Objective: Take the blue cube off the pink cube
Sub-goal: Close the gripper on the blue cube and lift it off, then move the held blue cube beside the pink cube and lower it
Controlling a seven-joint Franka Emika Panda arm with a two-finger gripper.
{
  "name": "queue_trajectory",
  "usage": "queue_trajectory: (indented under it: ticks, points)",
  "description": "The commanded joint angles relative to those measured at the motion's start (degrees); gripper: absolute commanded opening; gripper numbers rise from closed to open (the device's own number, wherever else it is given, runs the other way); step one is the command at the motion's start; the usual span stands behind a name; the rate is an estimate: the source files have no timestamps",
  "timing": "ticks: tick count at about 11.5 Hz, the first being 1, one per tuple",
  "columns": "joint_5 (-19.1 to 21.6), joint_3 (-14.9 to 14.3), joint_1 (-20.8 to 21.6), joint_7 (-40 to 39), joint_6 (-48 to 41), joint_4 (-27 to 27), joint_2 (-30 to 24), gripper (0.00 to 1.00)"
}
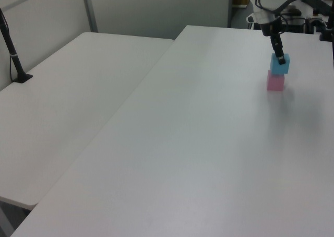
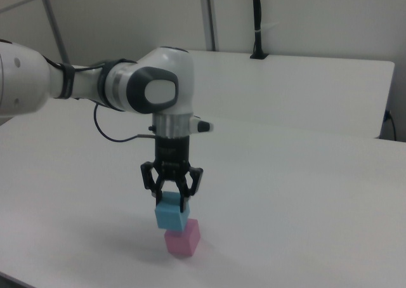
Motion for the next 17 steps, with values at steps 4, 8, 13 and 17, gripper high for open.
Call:
queue_trajectory:
  ticks: [4,8,13,17]
  points:
    - [4.83,1.97,8.74,13.62,4.60,0.76,3.44,0.57]
    - [4.75,2.06,12.36,22.42,12.61,0.76,9.96,0.57]
    - [4.75,2.58,11.84,22.78,11.65,0.76,9.18,1.00]
    - [4.66,2.58,10.43,22.96,-4.83,10.05,3.66,1.00]
